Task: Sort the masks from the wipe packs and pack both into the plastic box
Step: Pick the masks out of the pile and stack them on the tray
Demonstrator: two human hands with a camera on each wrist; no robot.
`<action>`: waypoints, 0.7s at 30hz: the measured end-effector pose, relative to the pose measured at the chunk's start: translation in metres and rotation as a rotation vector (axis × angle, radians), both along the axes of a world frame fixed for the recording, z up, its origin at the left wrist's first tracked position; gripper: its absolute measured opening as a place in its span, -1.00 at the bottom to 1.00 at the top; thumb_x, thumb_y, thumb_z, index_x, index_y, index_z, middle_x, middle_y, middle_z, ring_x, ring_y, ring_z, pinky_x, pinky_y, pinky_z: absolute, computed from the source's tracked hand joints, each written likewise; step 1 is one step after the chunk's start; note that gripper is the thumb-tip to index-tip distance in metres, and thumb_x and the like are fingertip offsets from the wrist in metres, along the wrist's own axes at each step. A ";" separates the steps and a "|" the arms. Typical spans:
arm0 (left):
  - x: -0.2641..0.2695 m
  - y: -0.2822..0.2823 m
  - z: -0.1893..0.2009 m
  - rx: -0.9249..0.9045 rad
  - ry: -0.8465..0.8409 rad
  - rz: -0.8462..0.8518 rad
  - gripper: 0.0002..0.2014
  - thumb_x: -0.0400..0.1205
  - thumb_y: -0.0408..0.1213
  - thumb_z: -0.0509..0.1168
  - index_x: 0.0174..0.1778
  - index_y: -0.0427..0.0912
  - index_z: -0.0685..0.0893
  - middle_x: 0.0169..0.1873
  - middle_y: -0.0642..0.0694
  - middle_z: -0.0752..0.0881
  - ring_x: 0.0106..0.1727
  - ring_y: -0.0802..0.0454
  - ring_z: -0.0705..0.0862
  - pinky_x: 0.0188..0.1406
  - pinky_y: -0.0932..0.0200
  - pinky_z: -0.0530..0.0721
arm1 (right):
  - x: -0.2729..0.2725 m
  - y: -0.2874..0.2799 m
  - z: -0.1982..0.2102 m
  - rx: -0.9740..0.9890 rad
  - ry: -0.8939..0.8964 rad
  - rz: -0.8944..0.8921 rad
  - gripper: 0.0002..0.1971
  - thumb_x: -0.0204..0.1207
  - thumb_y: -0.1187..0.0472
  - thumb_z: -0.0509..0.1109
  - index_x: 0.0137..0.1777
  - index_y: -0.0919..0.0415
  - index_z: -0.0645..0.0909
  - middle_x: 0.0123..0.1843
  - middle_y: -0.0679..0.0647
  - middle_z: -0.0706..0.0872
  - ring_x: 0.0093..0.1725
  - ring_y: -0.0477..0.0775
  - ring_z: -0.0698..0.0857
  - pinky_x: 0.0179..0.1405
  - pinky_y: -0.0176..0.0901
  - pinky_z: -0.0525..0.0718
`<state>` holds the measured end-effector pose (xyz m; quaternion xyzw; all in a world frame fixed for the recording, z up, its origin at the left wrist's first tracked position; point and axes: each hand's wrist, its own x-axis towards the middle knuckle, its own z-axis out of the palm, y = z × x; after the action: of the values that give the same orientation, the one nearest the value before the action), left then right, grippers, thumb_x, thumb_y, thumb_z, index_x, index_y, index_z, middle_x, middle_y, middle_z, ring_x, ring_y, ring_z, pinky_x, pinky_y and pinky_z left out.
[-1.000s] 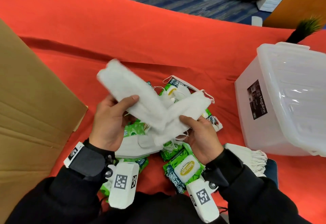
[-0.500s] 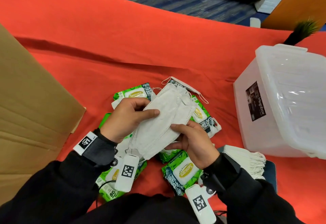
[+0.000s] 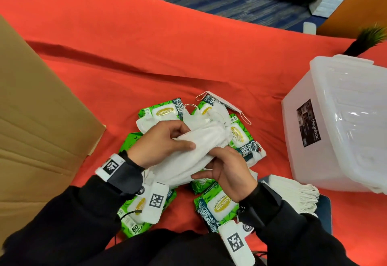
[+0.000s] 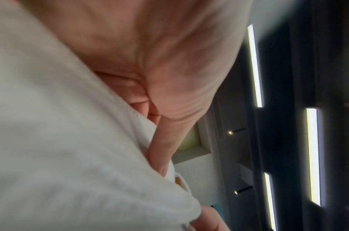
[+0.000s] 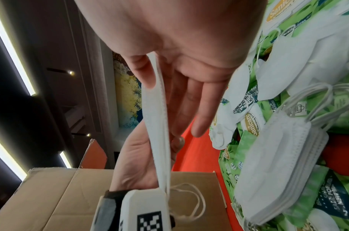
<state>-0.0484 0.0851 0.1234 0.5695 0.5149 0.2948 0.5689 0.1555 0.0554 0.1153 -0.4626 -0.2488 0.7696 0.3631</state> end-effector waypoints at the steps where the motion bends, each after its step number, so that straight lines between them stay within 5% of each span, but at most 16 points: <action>1: 0.001 -0.001 -0.003 -0.026 -0.014 0.026 -0.73 0.49 -0.34 0.62 0.01 -0.19 0.68 -0.27 -0.06 0.81 -0.29 0.10 0.67 -0.28 0.17 0.57 | 0.001 0.000 0.000 -0.010 0.013 0.005 -0.63 0.71 0.30 0.20 0.42 0.50 0.55 0.17 0.46 0.75 -0.02 0.39 0.79 -0.16 0.30 0.84; 5: 0.001 -0.006 -0.015 -0.036 0.042 0.079 -0.51 0.39 -0.31 0.70 0.20 0.02 0.73 -0.30 -0.16 0.79 -0.30 0.07 0.67 -0.25 0.10 0.56 | 0.010 0.004 -0.004 0.024 -0.115 0.018 -0.67 0.66 0.11 0.39 0.29 0.32 0.68 0.07 0.32 0.80 -0.07 0.34 0.78 -0.25 0.20 0.85; 9: 0.001 -0.018 -0.031 -0.038 0.085 -0.009 -0.85 0.48 -0.24 0.64 -0.09 -0.09 0.87 -0.20 -0.04 0.87 -0.19 0.09 0.77 -0.16 0.09 0.68 | 0.020 0.013 -0.016 0.056 -0.309 -0.082 -0.78 0.67 0.18 0.44 0.13 0.36 0.73 -0.08 0.29 0.78 -0.22 0.26 0.76 -0.37 0.07 0.83; 13: -0.006 -0.032 -0.059 -0.021 0.296 -0.032 -0.74 0.54 0.04 0.47 -0.17 -0.09 0.72 -0.33 0.03 0.71 -0.32 0.15 0.62 -0.27 0.05 0.53 | 0.040 0.031 -0.019 -0.018 -0.193 -0.172 -0.75 0.71 0.21 0.31 -0.21 0.25 0.64 -0.26 0.18 0.69 -0.31 0.11 0.71 -0.25 0.03 0.80; 16: -0.014 -0.047 -0.084 -0.115 0.236 -0.029 -0.68 0.56 0.14 0.42 -0.13 -0.07 0.66 -0.42 0.07 0.63 -0.43 0.12 0.55 -0.37 0.08 0.43 | 0.059 0.045 -0.019 -0.131 -0.045 -0.216 -0.64 0.67 0.20 0.20 -0.41 0.10 0.37 -0.51 0.04 0.32 -0.49 0.06 0.41 -0.20 0.07 0.76; 19: -0.024 -0.058 -0.090 -0.193 0.230 -0.077 -0.69 0.58 0.06 0.52 -0.16 -0.14 0.73 -0.58 0.04 0.54 -0.58 0.13 0.47 -0.52 0.21 0.31 | 0.076 0.052 -0.018 -0.146 0.025 -0.224 -0.72 0.52 0.17 0.23 -0.42 0.07 0.34 -0.57 -0.04 0.15 -0.55 0.00 0.19 -0.39 -0.08 0.53; 21: -0.042 -0.058 -0.085 -0.196 0.237 -0.085 -0.48 0.36 0.33 0.55 -0.29 -0.14 0.79 -0.58 -0.01 0.56 -0.55 0.13 0.43 -0.51 0.19 0.29 | 0.087 0.055 -0.020 -0.138 0.036 -0.208 -0.81 0.44 0.16 0.26 -0.38 0.08 0.39 -0.58 -0.06 0.12 -0.60 -0.04 0.15 -0.52 -0.16 0.32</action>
<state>-0.0902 0.0266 0.0380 0.5633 0.5802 0.1497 0.5689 0.2426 0.1100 0.0957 -0.4960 -0.1396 0.7513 0.4125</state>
